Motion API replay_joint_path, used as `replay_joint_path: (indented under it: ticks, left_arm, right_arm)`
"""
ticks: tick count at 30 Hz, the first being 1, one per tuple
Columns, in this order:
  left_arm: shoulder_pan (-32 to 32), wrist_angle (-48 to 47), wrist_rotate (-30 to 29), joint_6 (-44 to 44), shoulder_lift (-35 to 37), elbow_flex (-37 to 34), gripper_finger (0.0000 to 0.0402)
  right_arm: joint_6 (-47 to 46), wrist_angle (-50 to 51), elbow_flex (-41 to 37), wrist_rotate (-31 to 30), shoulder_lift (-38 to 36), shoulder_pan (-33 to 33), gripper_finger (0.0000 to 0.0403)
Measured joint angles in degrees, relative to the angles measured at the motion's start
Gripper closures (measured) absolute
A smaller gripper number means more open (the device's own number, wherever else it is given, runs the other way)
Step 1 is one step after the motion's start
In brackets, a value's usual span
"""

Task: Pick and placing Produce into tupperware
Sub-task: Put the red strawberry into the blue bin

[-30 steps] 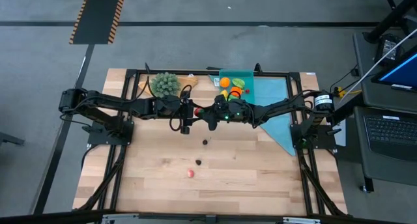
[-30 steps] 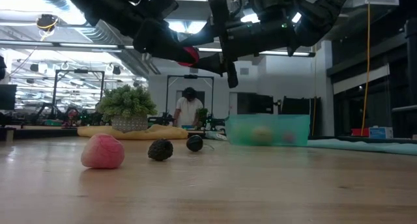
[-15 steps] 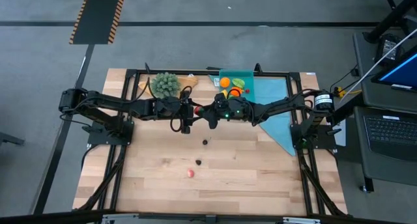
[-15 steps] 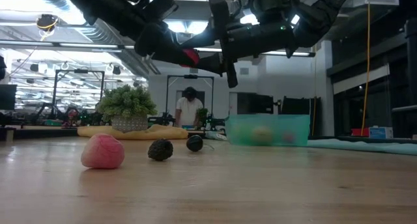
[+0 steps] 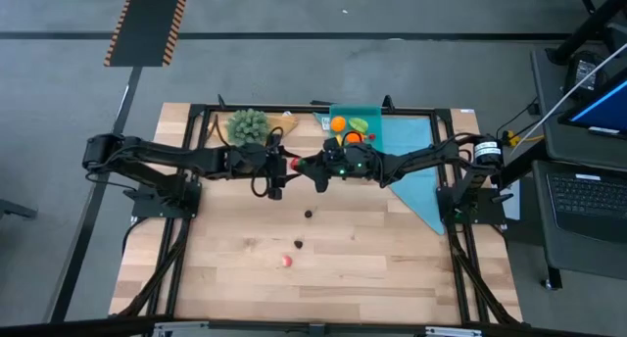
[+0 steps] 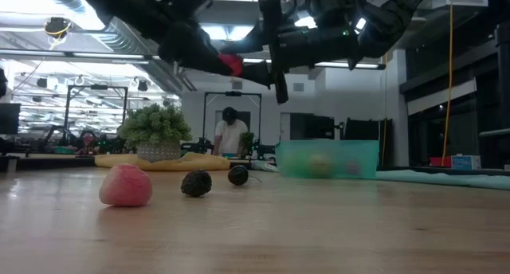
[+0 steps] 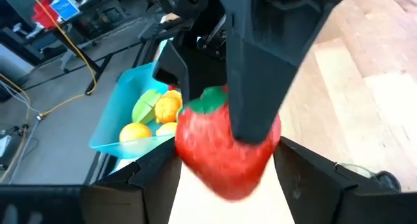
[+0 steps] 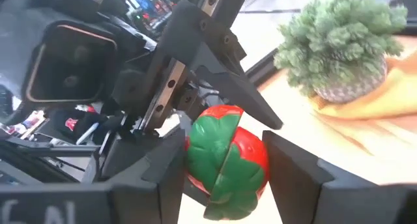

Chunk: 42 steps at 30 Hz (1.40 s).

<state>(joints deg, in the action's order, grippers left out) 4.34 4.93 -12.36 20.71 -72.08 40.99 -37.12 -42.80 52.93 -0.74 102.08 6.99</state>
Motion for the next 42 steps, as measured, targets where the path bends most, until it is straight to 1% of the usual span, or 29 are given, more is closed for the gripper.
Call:
replay_joint_path:
  ticks: [5,10,14,18,26,31,34,38,42]
  left_arm:
    - [-0.2,-6.5,-0.2,-1.0,4.5,0.0,0.0171]
    - [-0.5,-11.5,1.1,-2.2,8.0,0.0,0.0171]
    - [-0.4,-14.3,0.4,-2.6,10.3,0.0,0.0171]
    - [-0.5,-17.5,0.4,-4.0,11.8,0.0,0.0171]
    - [-0.4,-18.8,0.2,-5.1,12.3,0.0,0.0171]
    - [-0.4,-18.7,0.1,-5.2,12.3,0.0,0.0171]
    - [-0.4,-18.7,0.0,-5.6,12.3,0.1,0.0171]
    - [-0.4,-18.6,0.0,-5.7,12.3,0.1,0.0171]
    - [-0.4,-18.6,0.0,-6.1,12.3,0.1,0.0171]
  right_arm:
    - [0.1,-0.5,0.0,2.5,0.0,1.4,0.0218]
    - [1.0,-0.3,0.0,2.9,0.1,3.8,0.0223]
    - [1.4,0.8,-0.1,6.7,-0.2,6.0,0.0220]
    - [3.1,3.2,-0.1,10.2,-2.1,8.2,0.0223]
    - [9.1,12.8,-0.1,11.1,-7.5,11.0,0.0220]
    - [13.4,18.6,-0.1,10.7,-10.4,12.1,0.0223]
    - [15.8,23.5,-0.1,9.1,-12.2,12.6,0.0223]
    - [18.9,29.9,-0.1,3.6,-15.0,12.7,0.0216]
    - [20.9,32.4,-1.5,-0.5,-18.0,12.7,0.0221]
